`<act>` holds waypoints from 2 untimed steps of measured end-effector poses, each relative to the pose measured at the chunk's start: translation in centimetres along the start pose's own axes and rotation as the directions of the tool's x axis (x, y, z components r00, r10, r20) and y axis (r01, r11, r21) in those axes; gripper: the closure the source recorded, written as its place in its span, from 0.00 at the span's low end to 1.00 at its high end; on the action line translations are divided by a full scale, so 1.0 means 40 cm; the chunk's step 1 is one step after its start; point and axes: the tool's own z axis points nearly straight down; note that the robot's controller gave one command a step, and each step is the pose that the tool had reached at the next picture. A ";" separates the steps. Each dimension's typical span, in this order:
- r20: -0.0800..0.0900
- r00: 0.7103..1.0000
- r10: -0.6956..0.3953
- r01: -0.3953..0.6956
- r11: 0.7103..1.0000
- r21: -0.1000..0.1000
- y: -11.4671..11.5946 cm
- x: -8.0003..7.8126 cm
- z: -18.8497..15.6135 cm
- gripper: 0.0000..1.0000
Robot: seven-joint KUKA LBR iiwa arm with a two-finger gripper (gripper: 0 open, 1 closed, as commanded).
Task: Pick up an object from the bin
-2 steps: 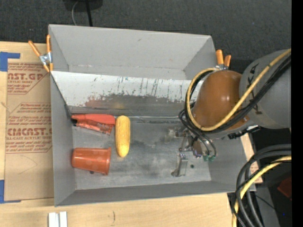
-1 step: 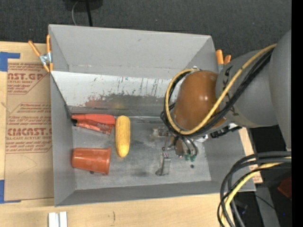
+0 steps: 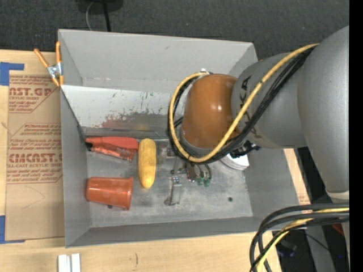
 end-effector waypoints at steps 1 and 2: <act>0.013 0.999 -0.042 0.042 0.999 -0.004 0.052 -0.080 0.035 0.00; 0.007 0.945 -0.327 0.327 0.945 0.000 0.104 -0.112 0.164 1.00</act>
Offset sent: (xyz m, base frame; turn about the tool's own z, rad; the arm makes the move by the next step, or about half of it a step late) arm 0.0410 0.0414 -0.0690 -0.3332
